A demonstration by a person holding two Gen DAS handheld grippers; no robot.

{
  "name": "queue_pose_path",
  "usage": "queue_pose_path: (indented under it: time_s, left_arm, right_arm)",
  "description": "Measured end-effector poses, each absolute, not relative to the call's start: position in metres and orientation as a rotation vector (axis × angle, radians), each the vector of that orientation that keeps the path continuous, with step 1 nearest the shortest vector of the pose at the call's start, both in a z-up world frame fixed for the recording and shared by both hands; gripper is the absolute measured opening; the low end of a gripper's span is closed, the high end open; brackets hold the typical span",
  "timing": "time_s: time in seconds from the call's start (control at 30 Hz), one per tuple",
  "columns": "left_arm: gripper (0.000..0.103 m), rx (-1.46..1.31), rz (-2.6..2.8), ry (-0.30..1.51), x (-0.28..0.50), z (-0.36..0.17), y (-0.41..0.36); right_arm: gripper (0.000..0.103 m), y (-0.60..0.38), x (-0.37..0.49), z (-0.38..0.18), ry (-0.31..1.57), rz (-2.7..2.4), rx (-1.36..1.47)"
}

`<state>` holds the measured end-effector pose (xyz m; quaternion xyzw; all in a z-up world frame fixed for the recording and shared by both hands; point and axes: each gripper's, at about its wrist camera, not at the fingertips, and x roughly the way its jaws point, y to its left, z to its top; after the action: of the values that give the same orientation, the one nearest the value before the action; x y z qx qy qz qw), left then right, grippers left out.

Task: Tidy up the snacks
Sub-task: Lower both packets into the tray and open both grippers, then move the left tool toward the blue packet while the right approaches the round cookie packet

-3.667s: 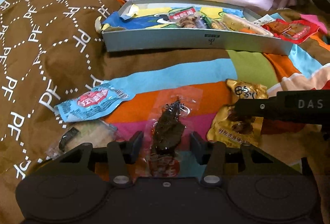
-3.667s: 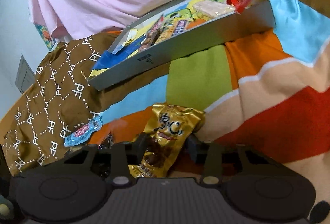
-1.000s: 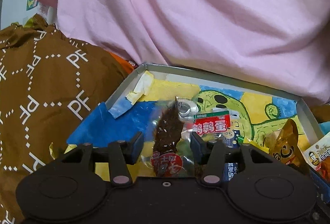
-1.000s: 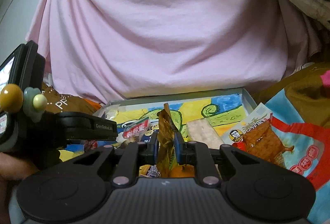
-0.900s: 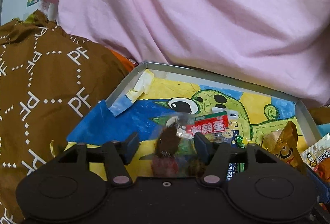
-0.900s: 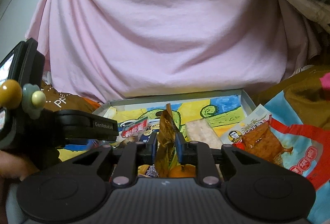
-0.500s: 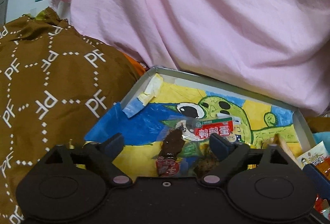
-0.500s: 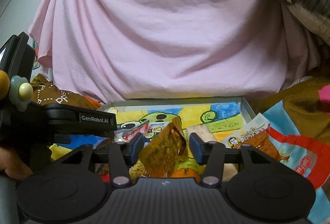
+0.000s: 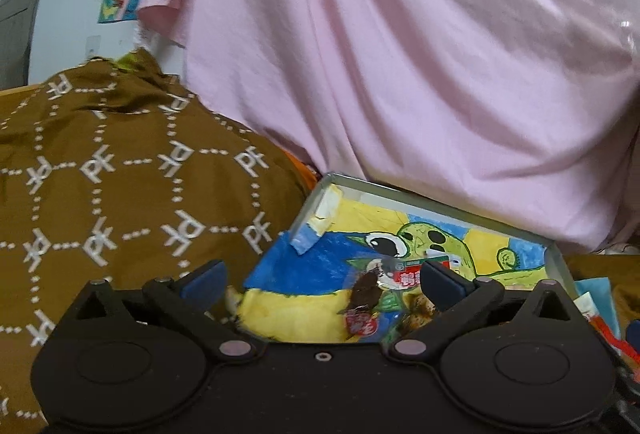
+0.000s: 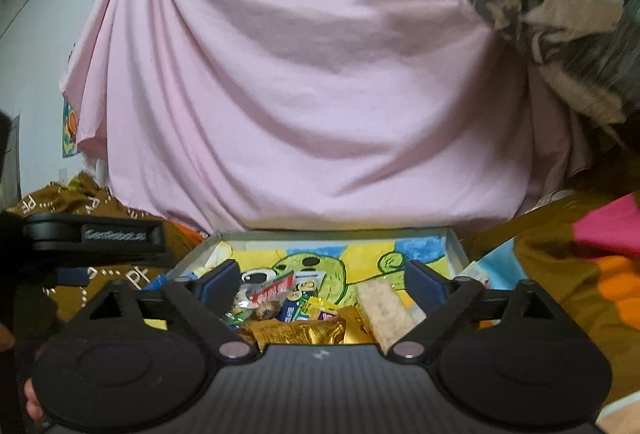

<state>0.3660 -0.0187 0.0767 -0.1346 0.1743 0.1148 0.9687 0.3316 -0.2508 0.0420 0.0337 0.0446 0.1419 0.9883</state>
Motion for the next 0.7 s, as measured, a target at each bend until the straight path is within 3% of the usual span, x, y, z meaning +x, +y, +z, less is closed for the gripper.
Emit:
queue_pose_path:
  time_s: [0.1,0.7]
  left_arm:
    - [0.102,-0.290,0.238,0.345,0.346,0.082,-0.010]
    - [0.102,-0.255,0.272,0.389,0.224,0.076,0.048]
  right_arm:
    - [0.103,-0.250,0.315,0.046,0.070,0.277,0.077]
    - [0.103,-0.209,0.217,0.043,0.090,0.345,0.031]
